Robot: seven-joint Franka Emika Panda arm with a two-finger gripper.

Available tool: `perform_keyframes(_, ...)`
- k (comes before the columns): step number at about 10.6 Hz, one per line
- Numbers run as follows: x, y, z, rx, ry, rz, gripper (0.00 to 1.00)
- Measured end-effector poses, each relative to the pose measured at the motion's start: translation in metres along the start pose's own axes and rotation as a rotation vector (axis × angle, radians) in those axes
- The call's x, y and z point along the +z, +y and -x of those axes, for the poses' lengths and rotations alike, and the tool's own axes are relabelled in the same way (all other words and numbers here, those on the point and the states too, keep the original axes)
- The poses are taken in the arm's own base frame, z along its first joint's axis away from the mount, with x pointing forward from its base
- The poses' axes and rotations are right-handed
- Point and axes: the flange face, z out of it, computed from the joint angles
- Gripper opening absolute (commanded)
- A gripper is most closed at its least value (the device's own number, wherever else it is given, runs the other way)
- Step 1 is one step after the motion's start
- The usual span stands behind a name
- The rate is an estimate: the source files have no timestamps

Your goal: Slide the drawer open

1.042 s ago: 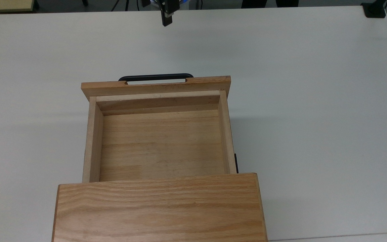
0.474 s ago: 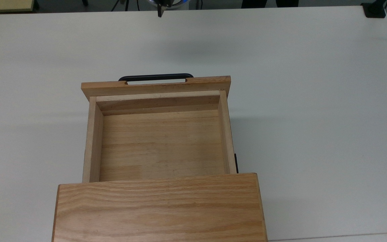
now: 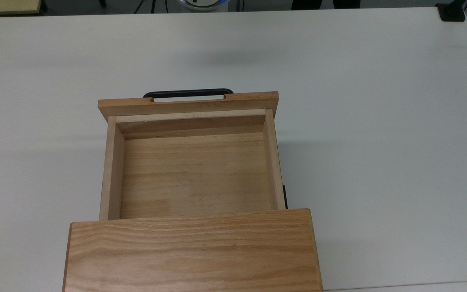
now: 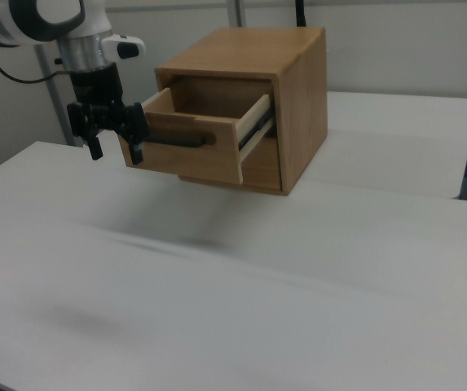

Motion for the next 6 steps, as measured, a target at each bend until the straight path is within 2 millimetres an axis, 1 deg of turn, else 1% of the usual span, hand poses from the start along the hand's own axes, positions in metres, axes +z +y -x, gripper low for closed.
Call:
perform_keyframes(3, -0.0084, -0.0022, -0.0054, -0.001, 0.046, -0.031, 1.00)
perform_keyframes(6, -0.0077, -0.0018, -0.0104, -0.012, 0.067, -0.031, 1.00)
